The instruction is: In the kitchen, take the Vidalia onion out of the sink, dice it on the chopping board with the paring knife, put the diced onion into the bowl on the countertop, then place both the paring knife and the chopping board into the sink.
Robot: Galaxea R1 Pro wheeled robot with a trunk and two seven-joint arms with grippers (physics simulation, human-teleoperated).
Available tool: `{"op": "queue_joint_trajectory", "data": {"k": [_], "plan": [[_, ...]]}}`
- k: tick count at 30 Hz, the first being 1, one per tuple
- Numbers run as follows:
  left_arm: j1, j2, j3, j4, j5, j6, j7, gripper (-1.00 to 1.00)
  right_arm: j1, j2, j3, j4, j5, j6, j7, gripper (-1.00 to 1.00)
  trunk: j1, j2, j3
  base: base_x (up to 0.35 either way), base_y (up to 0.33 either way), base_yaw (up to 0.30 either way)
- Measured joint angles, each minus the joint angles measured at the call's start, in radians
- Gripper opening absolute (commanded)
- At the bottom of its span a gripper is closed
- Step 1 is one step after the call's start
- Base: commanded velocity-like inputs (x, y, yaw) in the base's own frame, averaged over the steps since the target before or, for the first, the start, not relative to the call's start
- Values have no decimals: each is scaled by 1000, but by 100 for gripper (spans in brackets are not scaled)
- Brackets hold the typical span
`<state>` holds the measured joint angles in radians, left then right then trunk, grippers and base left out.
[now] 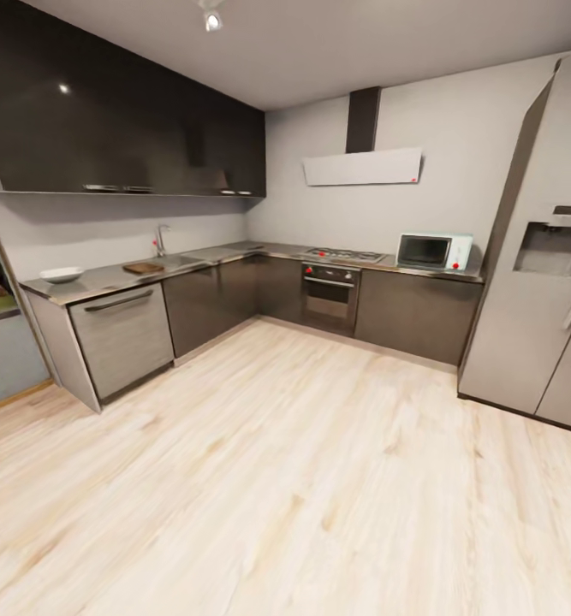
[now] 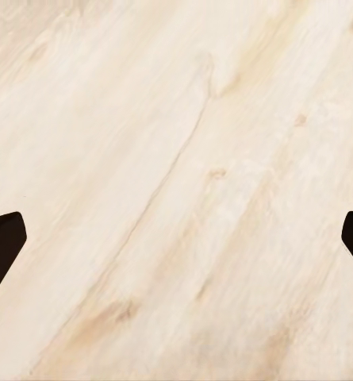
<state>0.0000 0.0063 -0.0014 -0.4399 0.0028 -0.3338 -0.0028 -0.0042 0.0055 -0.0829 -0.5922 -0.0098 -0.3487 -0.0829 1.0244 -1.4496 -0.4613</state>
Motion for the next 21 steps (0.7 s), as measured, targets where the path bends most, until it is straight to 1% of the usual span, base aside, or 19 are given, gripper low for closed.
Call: {"op": "queue_joint_trajectory", "data": {"k": [4,21], "plan": [[0,0,0,0,0,0,0,100,0,0,0,0,0,0,-1,100,0,0,0,345,0,-69],[0,0,0,0,1,0,0,100,0,0,0,0,0,0,-1,100,0,0,0,345,0,-2]]}}
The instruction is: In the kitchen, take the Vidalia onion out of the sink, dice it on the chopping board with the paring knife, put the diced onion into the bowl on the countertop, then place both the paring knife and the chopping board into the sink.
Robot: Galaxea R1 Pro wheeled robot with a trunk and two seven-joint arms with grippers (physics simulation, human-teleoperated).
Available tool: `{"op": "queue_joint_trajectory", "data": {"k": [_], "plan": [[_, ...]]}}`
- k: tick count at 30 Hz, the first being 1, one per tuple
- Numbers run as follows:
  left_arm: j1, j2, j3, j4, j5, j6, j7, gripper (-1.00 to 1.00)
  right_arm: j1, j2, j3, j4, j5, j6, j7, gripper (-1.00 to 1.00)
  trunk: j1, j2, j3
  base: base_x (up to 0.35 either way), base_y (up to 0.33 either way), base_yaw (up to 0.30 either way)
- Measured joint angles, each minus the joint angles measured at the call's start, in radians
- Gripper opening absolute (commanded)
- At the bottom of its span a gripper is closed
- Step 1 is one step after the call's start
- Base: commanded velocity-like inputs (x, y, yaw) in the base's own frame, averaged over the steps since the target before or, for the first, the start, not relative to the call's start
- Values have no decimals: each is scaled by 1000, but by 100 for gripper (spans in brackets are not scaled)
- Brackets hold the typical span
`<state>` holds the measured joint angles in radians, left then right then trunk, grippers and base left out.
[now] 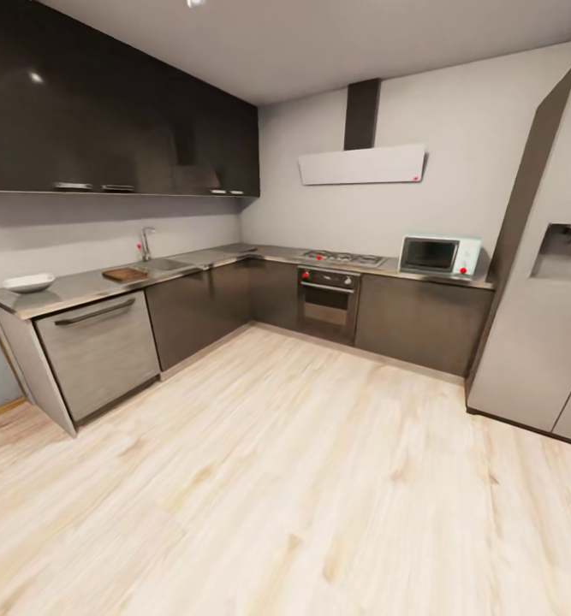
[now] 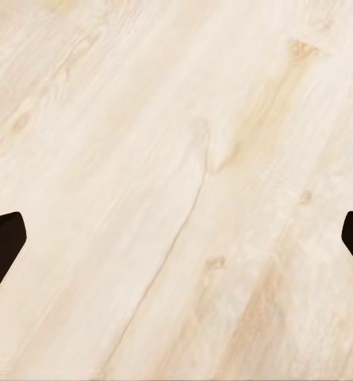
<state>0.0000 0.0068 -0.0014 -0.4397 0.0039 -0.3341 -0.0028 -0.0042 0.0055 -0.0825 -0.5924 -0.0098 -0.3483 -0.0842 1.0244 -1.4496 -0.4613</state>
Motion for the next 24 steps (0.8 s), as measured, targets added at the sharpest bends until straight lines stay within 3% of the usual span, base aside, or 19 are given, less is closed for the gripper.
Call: {"op": "queue_joint_trajectory", "data": {"k": [24], "plan": [[0,0,0,0,0,0,0,100,0,0,-1,0,0,0,0,100,0,0,0,345,0,41]]}}
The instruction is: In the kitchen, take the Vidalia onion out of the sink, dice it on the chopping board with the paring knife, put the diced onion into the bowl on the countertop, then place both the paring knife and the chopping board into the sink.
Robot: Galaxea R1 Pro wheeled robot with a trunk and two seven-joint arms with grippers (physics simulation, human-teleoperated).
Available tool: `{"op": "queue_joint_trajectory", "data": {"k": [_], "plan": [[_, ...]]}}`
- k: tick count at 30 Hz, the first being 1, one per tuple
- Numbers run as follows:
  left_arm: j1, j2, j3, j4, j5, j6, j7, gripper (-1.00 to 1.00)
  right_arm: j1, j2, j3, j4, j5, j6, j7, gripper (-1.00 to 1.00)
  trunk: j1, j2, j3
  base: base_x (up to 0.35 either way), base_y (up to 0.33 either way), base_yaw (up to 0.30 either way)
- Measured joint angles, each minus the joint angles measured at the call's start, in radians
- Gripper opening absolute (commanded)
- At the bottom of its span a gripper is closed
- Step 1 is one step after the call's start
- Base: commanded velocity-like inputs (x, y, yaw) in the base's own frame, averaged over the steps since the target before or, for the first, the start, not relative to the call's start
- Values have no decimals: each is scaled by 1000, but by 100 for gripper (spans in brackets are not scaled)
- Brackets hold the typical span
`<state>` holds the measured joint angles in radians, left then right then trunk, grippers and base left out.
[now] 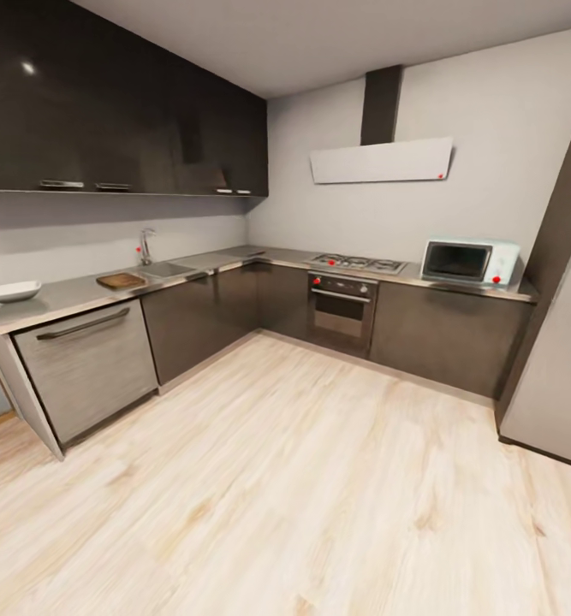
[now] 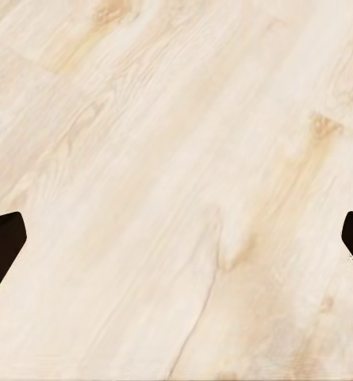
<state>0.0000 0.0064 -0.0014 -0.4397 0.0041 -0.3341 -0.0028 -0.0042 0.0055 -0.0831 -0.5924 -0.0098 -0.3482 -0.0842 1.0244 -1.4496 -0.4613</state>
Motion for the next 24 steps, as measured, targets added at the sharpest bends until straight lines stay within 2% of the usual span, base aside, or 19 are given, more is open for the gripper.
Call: {"op": "queue_joint_trajectory", "data": {"k": [7,24], "plan": [[0,0,0,1,0,0,0,100,0,0,1,0,0,0,0,100,0,0,0,345,0,121],[0,0,0,1,0,0,0,100,0,0,1,0,1,0,-1,100,0,0,0,345,0,270]]}}
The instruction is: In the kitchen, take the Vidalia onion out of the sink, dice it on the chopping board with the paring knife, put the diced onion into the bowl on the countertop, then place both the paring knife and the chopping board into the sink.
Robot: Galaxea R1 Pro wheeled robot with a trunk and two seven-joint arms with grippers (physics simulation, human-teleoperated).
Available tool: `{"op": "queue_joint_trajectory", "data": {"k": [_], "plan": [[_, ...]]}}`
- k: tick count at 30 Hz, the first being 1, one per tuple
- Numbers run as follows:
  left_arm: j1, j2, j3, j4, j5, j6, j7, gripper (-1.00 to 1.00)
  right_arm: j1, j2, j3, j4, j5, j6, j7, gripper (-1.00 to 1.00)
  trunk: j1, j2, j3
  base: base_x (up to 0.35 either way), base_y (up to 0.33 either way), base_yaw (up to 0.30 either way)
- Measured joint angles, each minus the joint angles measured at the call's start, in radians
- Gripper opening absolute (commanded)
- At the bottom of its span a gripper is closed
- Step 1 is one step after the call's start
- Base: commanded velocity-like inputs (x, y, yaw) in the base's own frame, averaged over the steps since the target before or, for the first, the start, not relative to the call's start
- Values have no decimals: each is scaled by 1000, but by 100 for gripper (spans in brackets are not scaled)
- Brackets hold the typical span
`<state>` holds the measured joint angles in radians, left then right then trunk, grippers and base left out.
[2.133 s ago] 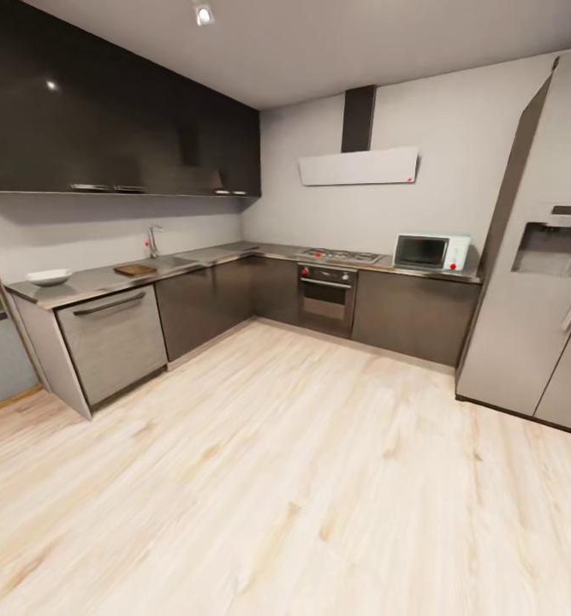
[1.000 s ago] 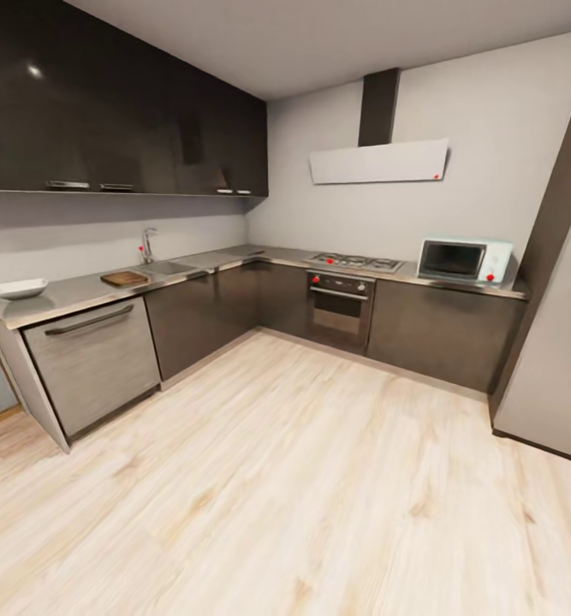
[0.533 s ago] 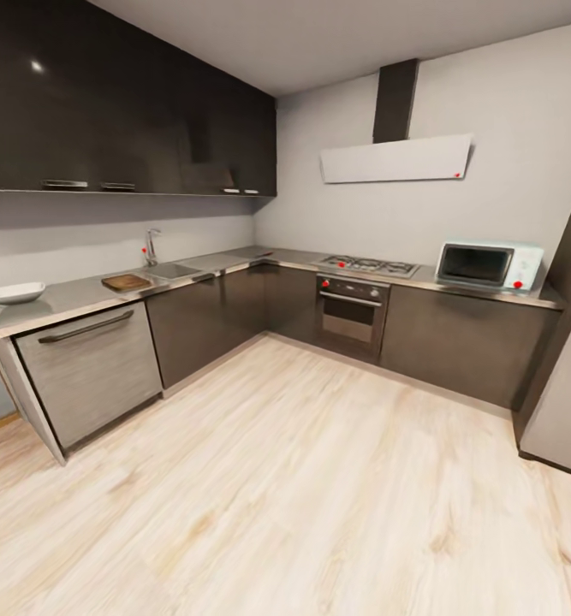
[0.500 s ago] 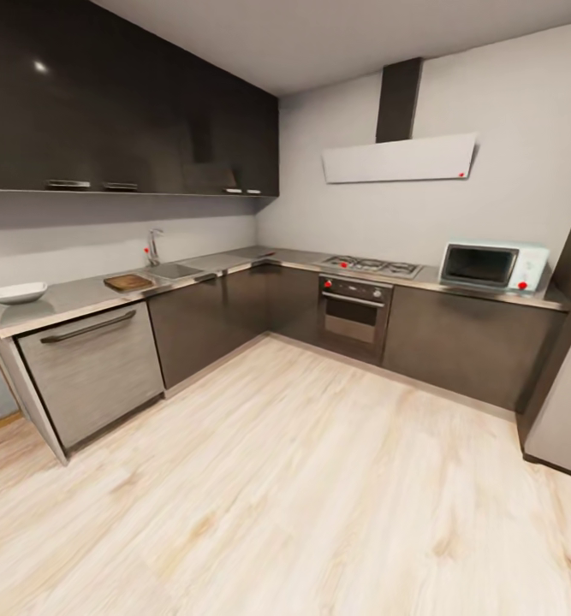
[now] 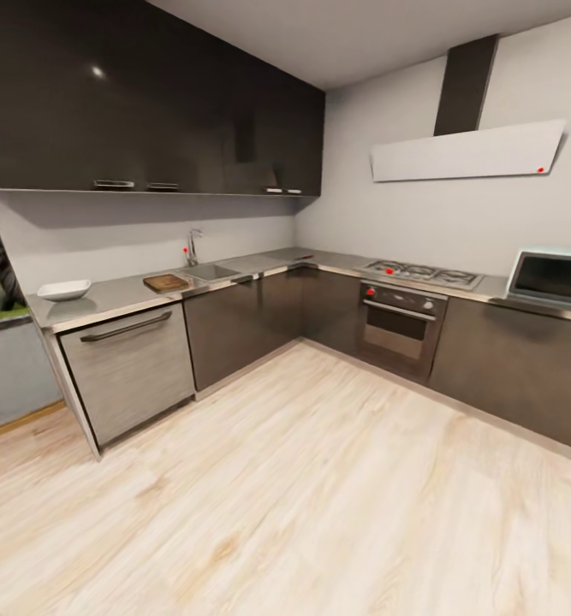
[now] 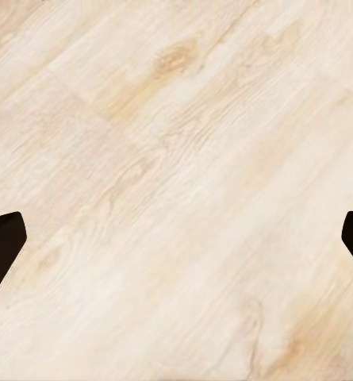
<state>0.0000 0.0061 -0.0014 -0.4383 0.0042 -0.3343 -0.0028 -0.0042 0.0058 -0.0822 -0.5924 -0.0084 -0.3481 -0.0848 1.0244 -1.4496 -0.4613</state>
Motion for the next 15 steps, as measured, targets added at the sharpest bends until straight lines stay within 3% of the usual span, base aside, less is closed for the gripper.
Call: {"op": "queue_joint_trajectory", "data": {"k": [5,15], "plan": [[0,0,0,0,0,0,0,100,0,0,0,0,-1,0,0,100,0,0,0,345,0,165],[0,0,0,-1,-1,-1,0,100,0,0,-1,0,-1,0,1,100,0,0,0,345,0,15]]}}
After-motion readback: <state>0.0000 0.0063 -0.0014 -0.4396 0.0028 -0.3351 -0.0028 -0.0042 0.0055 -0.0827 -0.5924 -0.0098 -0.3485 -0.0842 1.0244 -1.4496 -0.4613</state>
